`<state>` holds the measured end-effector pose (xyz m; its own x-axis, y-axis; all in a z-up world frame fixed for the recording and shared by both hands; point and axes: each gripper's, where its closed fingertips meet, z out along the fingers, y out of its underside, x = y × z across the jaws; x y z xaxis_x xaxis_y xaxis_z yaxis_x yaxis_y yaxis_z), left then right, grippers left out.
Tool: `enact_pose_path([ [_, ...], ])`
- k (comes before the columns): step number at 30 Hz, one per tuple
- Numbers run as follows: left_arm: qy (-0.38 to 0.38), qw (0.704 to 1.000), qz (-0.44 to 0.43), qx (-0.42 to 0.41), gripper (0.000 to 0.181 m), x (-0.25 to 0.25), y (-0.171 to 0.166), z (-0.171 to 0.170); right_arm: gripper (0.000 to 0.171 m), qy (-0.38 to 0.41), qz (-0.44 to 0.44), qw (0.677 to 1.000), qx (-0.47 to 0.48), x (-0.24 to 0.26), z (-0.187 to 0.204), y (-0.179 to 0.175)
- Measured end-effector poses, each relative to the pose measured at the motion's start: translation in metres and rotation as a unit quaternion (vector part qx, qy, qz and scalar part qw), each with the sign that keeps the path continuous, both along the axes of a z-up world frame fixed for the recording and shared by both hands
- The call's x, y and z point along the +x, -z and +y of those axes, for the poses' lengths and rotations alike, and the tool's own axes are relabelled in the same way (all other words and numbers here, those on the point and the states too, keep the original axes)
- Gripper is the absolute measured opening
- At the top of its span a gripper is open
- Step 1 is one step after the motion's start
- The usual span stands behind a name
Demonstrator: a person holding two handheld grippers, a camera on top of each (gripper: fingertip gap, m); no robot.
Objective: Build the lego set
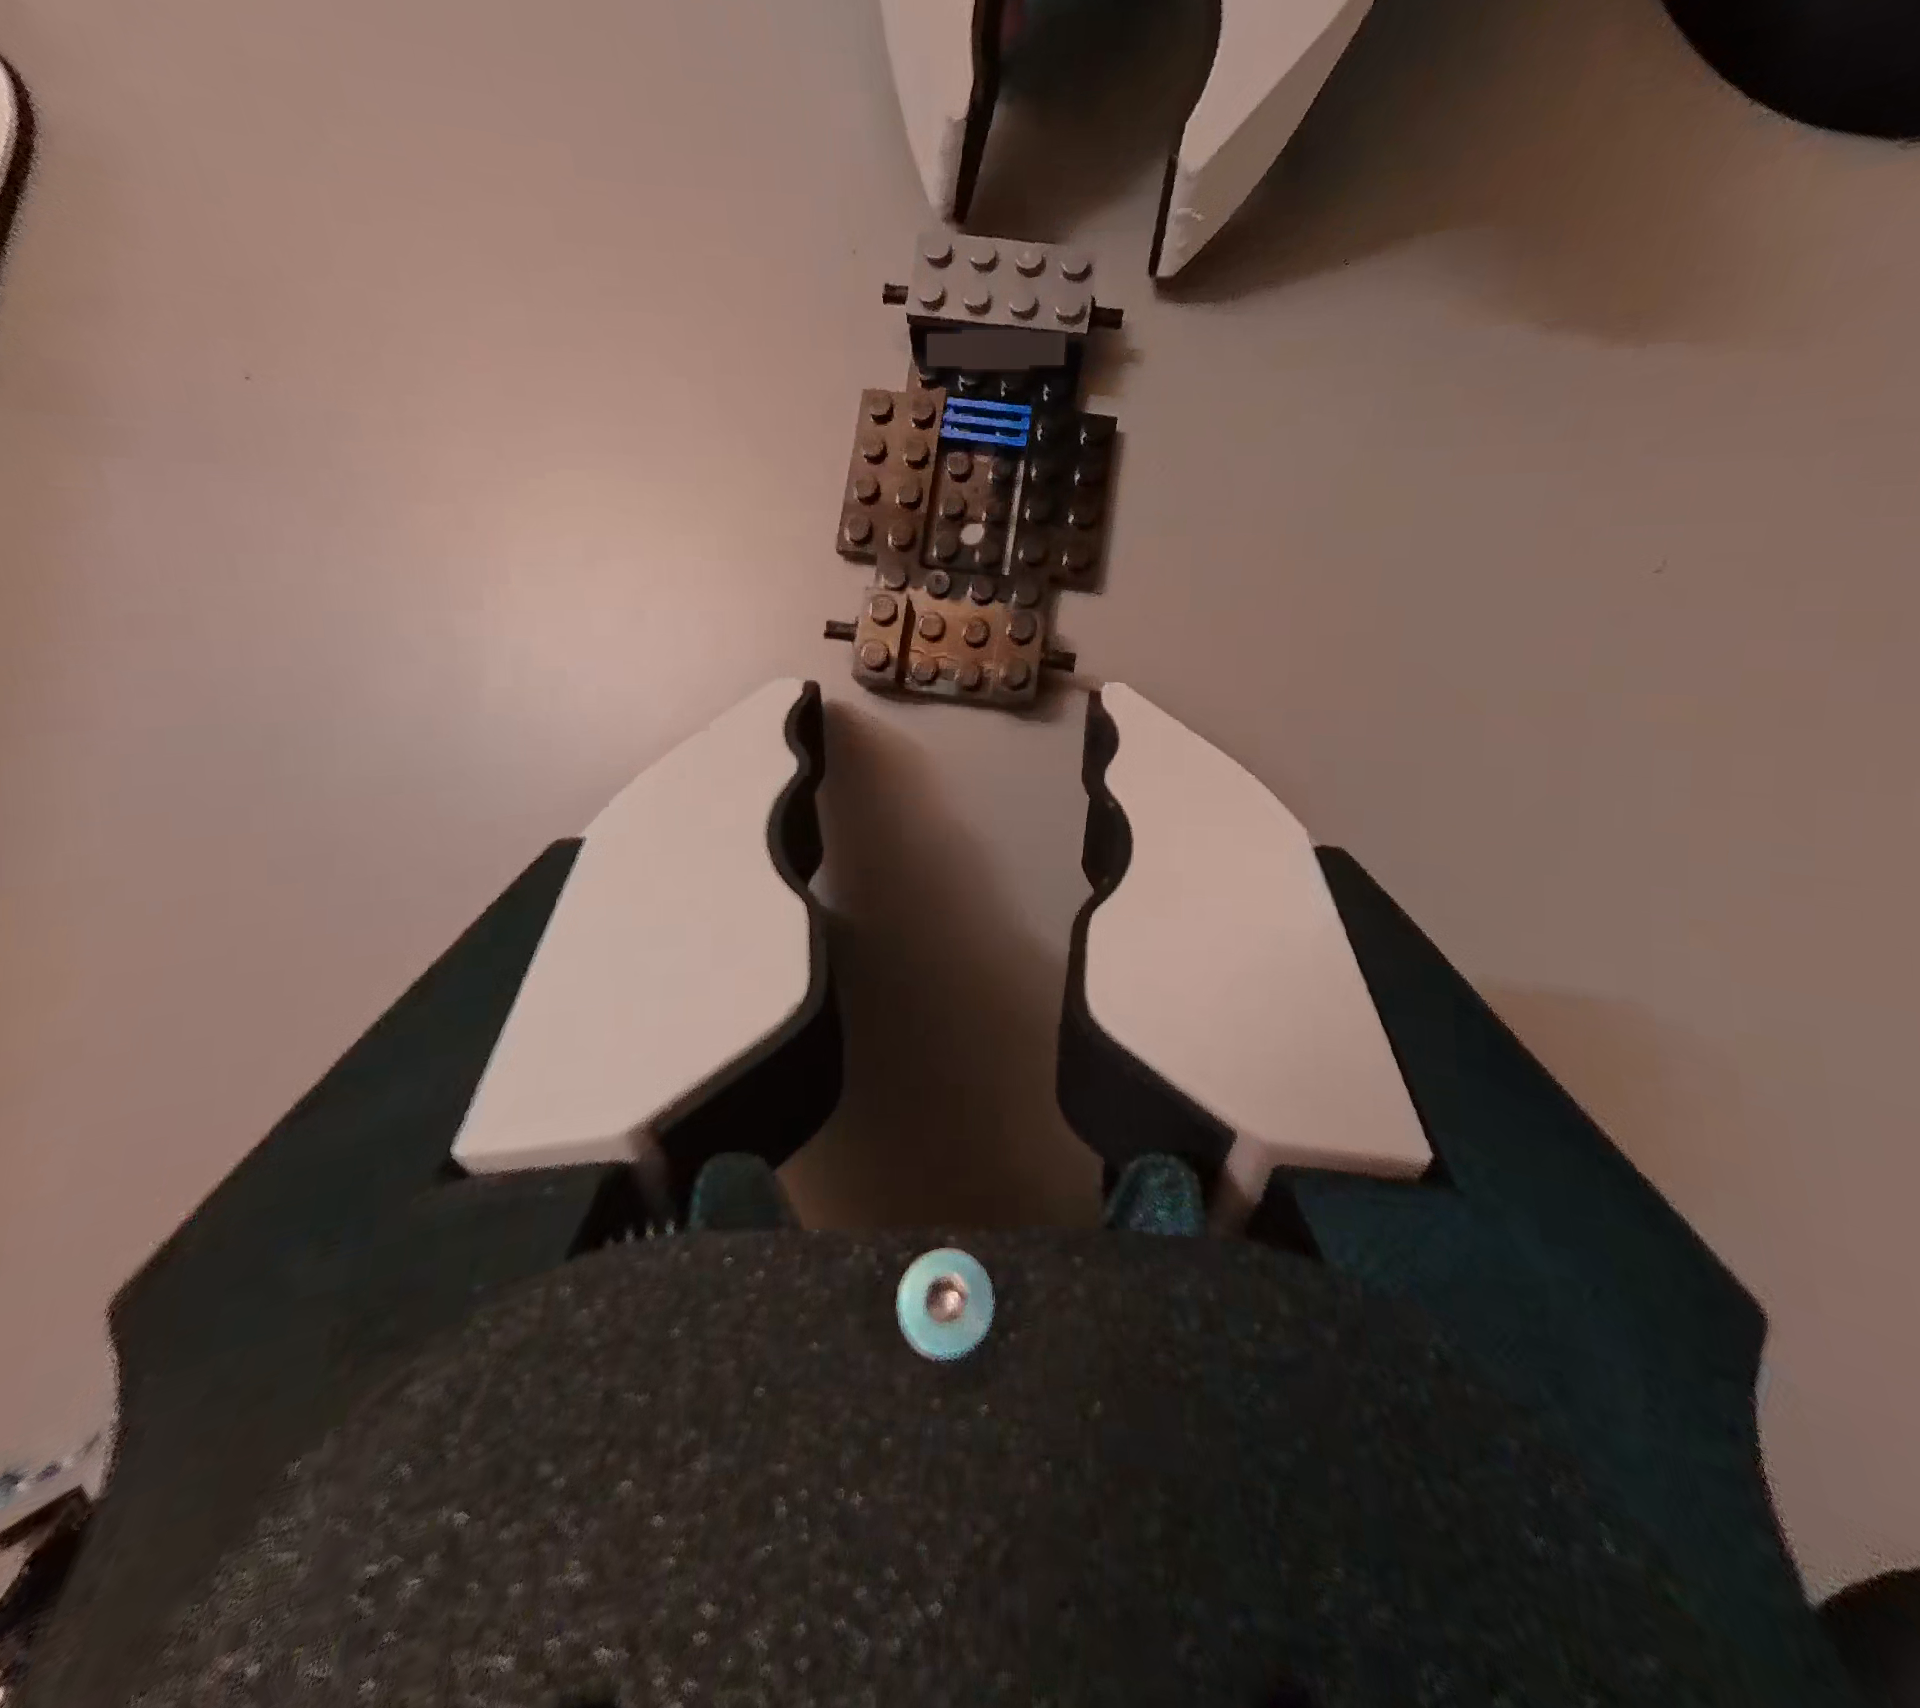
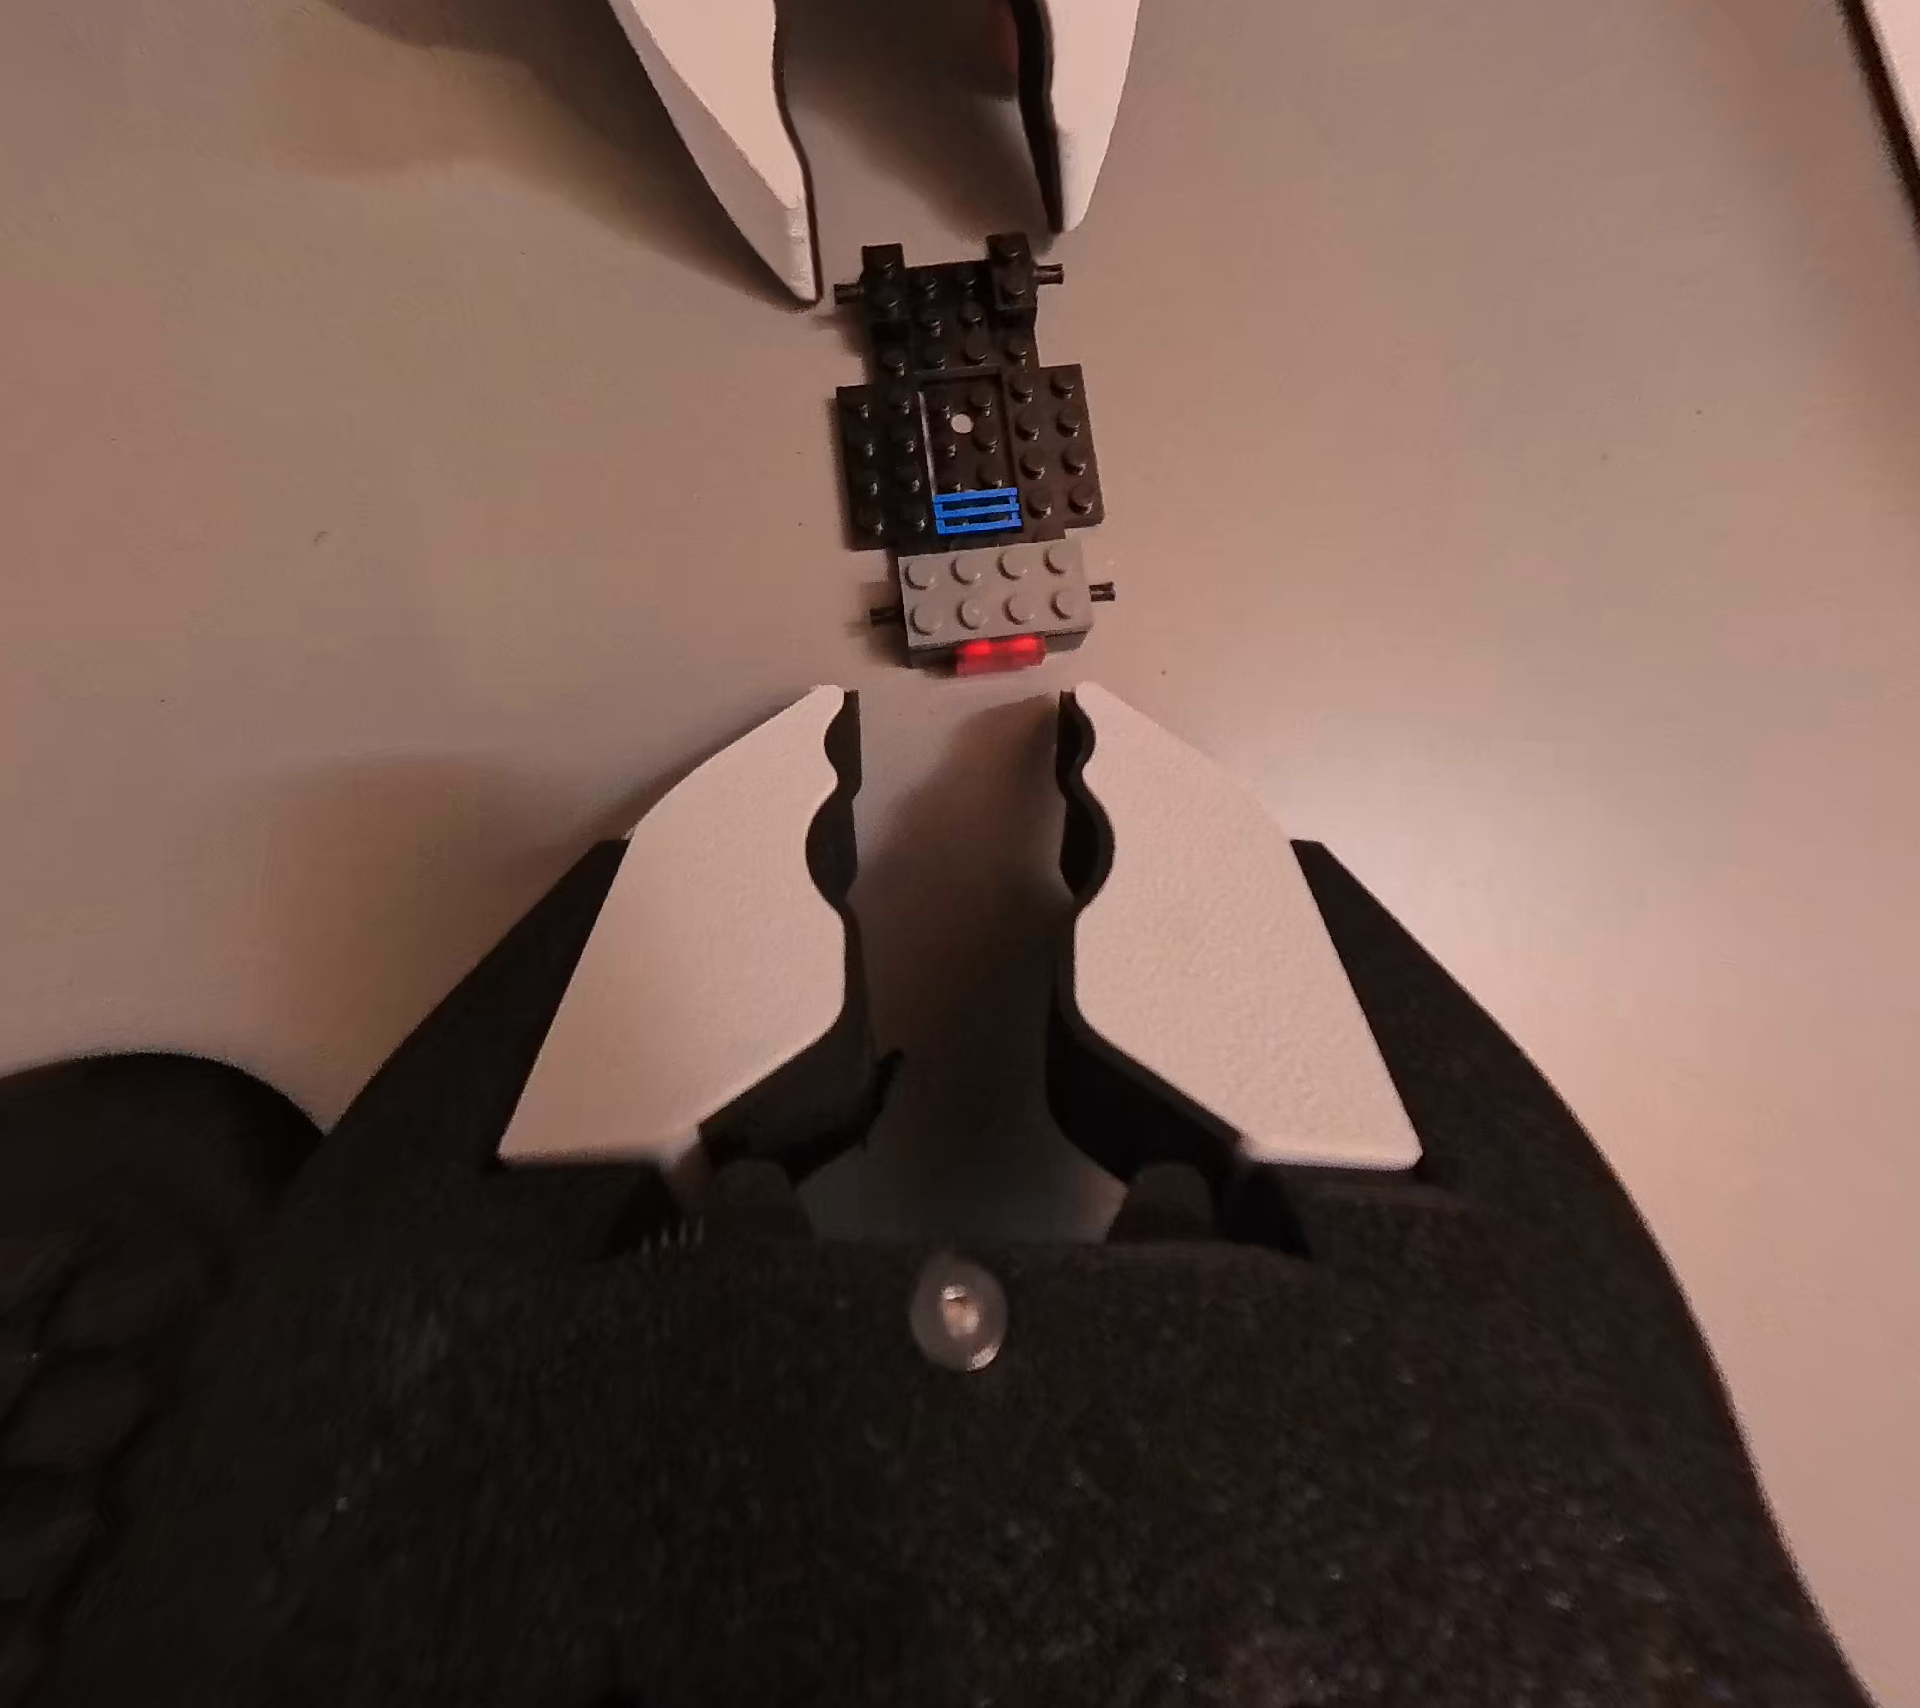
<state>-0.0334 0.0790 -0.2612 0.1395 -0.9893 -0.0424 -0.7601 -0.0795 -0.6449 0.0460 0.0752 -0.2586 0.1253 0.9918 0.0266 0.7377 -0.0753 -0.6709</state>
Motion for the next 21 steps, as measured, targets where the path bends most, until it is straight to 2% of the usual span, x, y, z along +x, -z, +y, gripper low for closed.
enact_pose_path([
  [8, 0.026, 0.999, 0.01, -0.022, 0.047, 0.0056, 0.0011, -0.003, 0.035, -0.014, -0.014, 1.0, -0.001, -0.0026, 0.0034, 0.0012],
  [14, 0.027, 0.999, 0.009, -0.025, 0.04, 0.0066, 0.0011, 0.0024, 0.025, -0.005, -0.003, 1.0, 0.005, -0.0065, 0.0051, -0.0002],
  [21, 0.036, 0.999, 0.007, -0.013, 0.04, 0.0055, 0.0007, 0.0033, 0.024, 0.014, 0.008, 1.0, 0.016, -0.0086, 0.0042, -0.001],
])
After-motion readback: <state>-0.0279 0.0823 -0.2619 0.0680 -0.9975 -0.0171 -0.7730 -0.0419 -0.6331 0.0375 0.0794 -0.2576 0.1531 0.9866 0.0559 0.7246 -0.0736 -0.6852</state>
